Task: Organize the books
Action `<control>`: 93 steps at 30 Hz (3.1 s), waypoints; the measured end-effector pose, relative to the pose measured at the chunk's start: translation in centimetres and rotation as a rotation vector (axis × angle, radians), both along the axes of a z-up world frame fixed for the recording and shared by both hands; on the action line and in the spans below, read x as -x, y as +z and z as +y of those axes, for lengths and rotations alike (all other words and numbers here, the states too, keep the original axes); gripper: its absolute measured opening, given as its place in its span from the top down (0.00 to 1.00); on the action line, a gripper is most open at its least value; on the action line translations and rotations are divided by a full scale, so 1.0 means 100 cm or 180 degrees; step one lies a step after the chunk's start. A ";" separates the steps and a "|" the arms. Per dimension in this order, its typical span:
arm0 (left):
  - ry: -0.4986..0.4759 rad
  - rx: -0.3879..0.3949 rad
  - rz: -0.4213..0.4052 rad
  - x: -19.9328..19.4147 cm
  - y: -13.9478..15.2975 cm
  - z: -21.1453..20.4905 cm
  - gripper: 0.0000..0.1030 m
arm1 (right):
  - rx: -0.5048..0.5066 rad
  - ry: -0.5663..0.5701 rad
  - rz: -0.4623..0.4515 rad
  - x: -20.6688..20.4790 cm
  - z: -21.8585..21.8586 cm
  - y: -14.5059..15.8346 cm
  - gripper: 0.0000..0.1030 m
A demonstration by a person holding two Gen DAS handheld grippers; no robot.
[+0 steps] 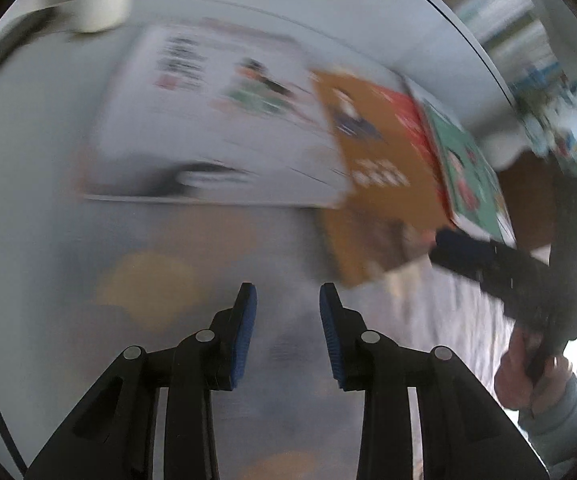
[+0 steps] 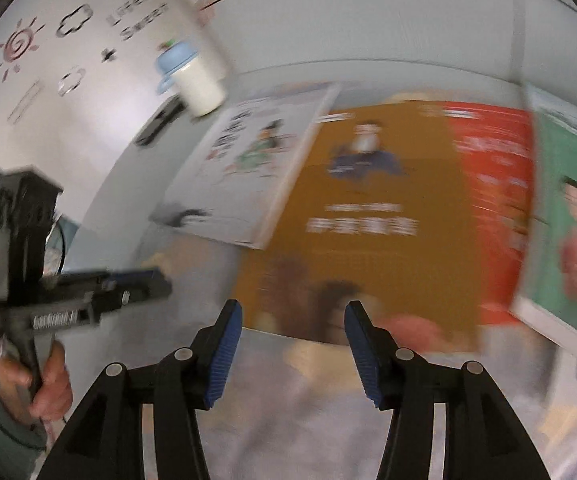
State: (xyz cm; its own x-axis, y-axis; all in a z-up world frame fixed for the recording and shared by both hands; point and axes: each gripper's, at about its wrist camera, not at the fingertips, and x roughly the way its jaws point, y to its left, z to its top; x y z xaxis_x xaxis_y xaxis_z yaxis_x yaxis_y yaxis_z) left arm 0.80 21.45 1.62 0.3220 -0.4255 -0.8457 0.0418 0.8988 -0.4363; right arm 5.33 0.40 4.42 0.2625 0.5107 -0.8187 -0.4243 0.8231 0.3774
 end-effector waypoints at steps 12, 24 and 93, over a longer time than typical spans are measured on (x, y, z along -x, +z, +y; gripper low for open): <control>0.0052 0.0180 0.0008 -0.034 -0.009 -0.033 0.69 | 0.0301 -0.0586 -0.0154 -0.059 -0.053 -0.013 0.54; -0.0399 -0.0030 0.0006 0.028 0.002 -0.055 0.68 | 0.0466 -0.0272 -0.0049 0.001 -0.045 -0.010 0.54; -0.0392 0.1896 0.0454 0.133 0.000 -0.176 0.88 | -0.2543 -0.1941 0.1275 0.240 -0.269 -0.084 0.53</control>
